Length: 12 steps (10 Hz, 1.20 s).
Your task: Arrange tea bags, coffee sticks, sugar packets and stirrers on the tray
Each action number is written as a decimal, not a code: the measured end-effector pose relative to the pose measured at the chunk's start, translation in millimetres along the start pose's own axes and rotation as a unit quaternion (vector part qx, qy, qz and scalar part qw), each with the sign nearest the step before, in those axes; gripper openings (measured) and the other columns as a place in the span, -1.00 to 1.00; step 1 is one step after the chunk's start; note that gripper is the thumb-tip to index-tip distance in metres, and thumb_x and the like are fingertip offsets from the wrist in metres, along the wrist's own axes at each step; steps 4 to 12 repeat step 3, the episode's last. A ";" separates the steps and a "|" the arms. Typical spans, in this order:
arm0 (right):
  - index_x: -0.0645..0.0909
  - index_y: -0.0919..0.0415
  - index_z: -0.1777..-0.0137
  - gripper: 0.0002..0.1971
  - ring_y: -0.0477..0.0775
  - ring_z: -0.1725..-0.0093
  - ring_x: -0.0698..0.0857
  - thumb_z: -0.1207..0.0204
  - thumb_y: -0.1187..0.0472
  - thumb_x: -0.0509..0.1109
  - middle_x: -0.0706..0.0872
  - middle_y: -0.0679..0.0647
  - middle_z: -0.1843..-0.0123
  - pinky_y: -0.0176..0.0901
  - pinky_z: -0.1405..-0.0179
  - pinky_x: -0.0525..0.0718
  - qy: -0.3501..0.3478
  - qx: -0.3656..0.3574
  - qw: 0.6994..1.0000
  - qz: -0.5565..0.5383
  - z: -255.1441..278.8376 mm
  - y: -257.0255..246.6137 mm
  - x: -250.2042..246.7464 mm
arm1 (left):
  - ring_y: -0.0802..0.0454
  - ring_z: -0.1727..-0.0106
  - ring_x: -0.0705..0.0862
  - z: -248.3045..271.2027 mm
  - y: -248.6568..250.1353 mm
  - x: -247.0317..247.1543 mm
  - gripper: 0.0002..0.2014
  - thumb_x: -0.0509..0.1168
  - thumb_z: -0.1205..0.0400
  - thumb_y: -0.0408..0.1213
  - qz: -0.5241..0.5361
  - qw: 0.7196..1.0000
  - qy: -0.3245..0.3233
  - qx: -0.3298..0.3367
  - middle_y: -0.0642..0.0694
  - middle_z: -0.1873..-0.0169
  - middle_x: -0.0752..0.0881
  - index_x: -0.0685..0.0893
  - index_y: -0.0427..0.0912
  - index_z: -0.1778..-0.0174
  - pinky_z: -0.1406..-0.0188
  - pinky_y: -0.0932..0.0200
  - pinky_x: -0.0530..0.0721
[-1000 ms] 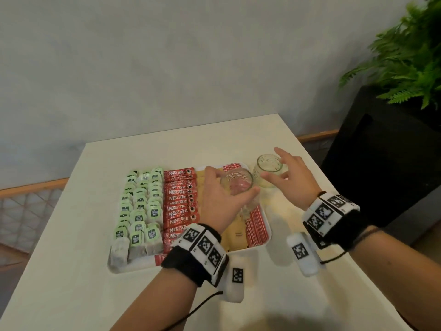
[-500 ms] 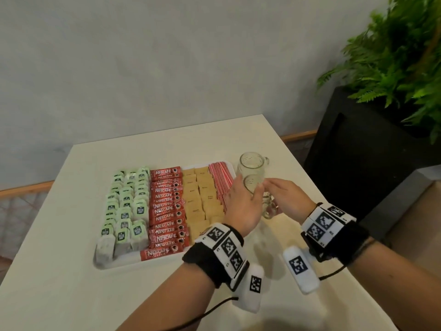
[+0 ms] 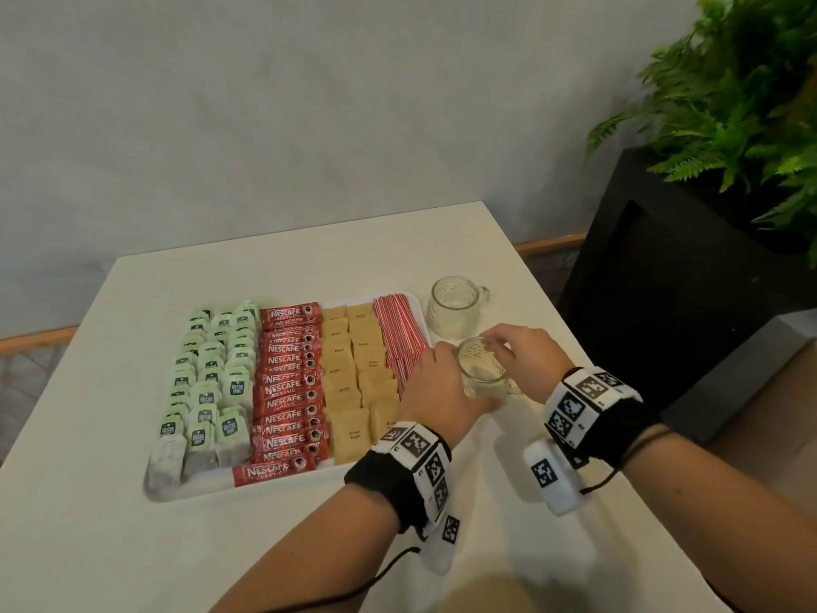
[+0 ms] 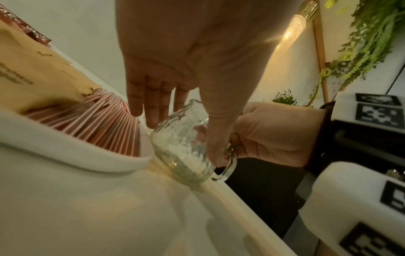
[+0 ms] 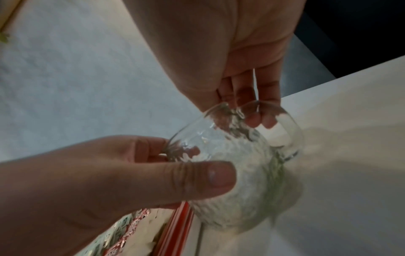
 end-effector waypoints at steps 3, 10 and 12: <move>0.54 0.03 -0.39 -0.69 0.12 -0.31 0.57 -0.69 0.09 0.17 0.67 0.02 -0.31 0.06 -0.26 0.57 -0.003 -0.016 0.999 0.031 -5.6 0.5 -1.2 | -0.08 -0.39 0.43 2.3 2.7 -5.4 -0.04 0.48 -0.26 0.40 -0.096 0.995 0.009 -0.012 -0.03 -0.36 0.51 0.39 -0.11 -0.43 -0.39 -0.01 0.43; 0.54 0.03 -0.39 -0.69 0.12 -0.31 0.57 -0.69 0.09 0.17 0.67 0.02 -0.31 0.06 -0.26 0.57 -0.003 -0.016 0.999 0.031 -5.6 0.5 -1.2 | -0.08 -0.39 0.43 2.3 2.7 -5.4 -0.04 0.48 -0.26 0.40 -0.096 0.995 0.009 -0.012 -0.03 -0.36 0.51 0.39 -0.11 -0.43 -0.39 -0.01 0.43; 0.54 0.03 -0.39 -0.69 0.12 -0.31 0.57 -0.69 0.09 0.17 0.67 0.02 -0.31 0.06 -0.26 0.57 -0.003 -0.016 0.999 0.031 -5.6 0.5 -1.2 | -0.08 -0.39 0.43 2.3 2.7 -5.4 -0.04 0.48 -0.26 0.40 -0.096 0.995 0.009 -0.012 -0.03 -0.36 0.51 0.39 -0.11 -0.43 -0.39 -0.01 0.43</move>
Point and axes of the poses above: each hand's wrist, its own z-axis away from the middle knuckle, its own x-axis out of the palm, y = z × x, the point moved 7 cm from there along -z, towards the middle knuckle
